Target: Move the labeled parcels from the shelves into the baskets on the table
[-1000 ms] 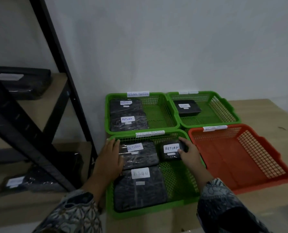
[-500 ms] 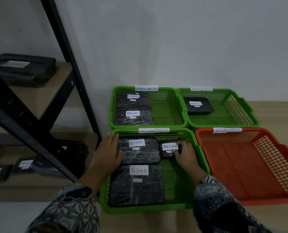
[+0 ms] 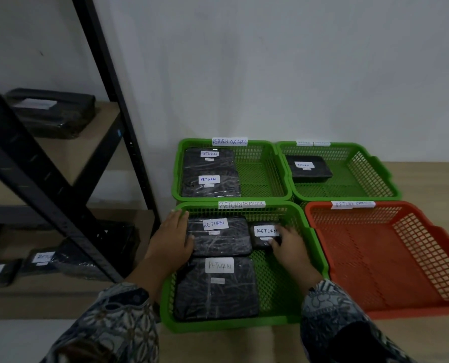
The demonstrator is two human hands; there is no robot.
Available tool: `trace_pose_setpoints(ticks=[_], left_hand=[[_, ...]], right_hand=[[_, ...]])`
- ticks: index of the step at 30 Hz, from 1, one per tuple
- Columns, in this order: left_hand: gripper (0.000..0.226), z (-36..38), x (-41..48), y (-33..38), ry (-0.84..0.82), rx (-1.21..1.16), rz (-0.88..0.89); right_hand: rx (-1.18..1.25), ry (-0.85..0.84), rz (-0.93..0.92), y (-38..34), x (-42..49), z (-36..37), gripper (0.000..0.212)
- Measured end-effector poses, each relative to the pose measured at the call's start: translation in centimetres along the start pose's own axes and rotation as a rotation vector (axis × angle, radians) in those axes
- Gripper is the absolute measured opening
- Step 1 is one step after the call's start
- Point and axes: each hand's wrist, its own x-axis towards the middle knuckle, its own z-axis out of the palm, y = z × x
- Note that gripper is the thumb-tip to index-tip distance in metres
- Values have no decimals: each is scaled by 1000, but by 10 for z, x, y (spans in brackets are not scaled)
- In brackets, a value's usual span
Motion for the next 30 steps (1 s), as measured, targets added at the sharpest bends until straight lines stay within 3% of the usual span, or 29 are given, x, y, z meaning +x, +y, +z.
trace_pose_setpoints(ticks=[5,10,14,25,30], left_hand=[[63,-4,-4,0,-51,-38,4],[63,-13,-10,-3,-35,-73,108],[62,-22,-22,-7,-4,-76,190],[67,-72,-113,-71,168,-34,366],[61,-125,-164,-131,279,-25,329]], right_hand=[[-3,-37,-18,-6,-7,1,57],[85,95,-11,-20,-19,-4,45],[23,183,-102,-46,-48,-5,41],[-84,244,-436,-191,-169,42,45],[-110,254,-578,-271,-214,69,51]])
